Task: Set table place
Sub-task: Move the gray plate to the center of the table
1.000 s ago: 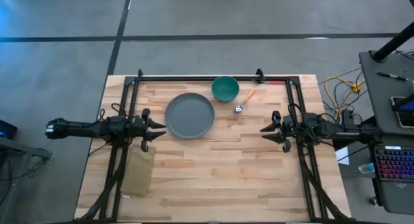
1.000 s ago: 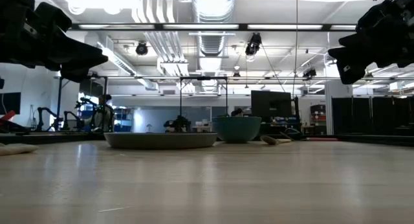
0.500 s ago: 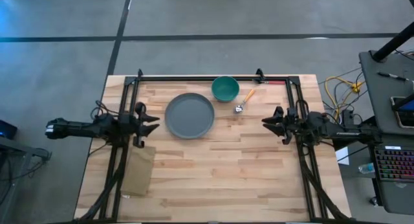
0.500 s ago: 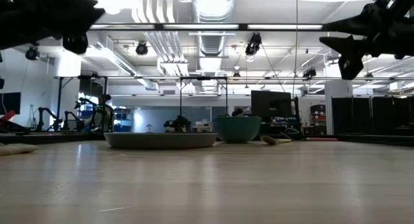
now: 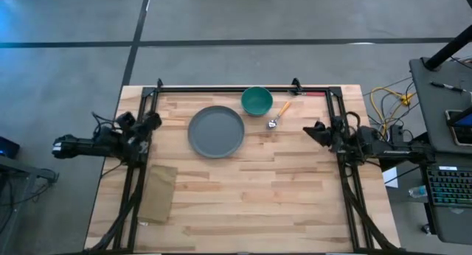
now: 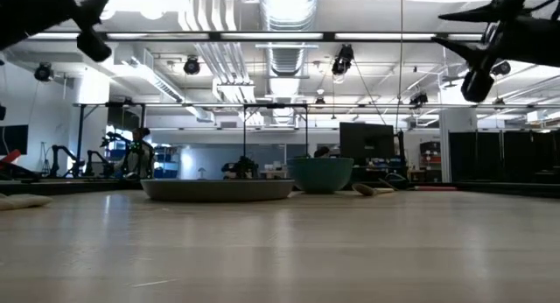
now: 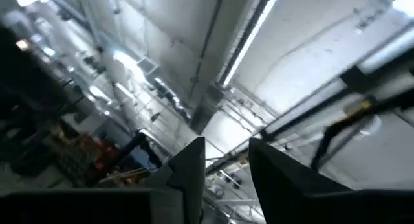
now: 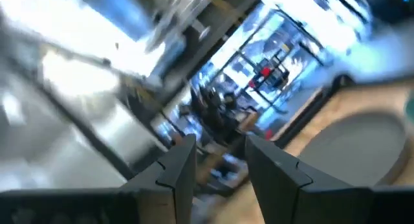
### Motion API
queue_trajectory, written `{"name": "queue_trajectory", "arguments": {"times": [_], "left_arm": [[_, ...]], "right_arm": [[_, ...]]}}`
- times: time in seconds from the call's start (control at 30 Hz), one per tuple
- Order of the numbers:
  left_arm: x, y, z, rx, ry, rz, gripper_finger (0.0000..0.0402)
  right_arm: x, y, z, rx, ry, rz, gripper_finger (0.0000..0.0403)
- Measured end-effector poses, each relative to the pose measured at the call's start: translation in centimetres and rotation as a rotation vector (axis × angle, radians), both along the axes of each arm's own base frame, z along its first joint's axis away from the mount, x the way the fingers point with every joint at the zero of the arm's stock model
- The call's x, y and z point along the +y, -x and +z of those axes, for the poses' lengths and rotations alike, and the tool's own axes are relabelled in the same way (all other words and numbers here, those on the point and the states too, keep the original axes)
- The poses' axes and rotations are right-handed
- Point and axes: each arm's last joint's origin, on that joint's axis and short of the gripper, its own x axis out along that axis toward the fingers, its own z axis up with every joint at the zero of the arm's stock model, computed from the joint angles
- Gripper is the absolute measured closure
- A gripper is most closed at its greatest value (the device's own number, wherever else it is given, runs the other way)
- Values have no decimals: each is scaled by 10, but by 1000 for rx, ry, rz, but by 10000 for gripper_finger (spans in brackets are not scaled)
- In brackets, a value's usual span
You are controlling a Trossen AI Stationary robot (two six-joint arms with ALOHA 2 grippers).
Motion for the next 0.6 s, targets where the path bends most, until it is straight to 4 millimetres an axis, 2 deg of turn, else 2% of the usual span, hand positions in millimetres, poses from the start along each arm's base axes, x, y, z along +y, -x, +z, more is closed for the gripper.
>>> {"name": "queue_trajectory", "arguments": {"times": [0.03, 0.1, 0.33, 0.6], "left_arm": [[0, -1, -1, 5, 27, -9, 297], [0, -1, -1, -1, 49, -29, 297], [0, -1, 0, -23, 83, -58, 297], [2, 0, -1, -21, 135, 7, 297]], "right_arm": [[-1, 0, 0, -18, -74, -6, 275], [-2, 1, 0, -28, -116, -52, 275], [-9, 4, 0, -39, -169, -296, 275], [-12, 5, -1, -30, -165, -415, 275]]}}
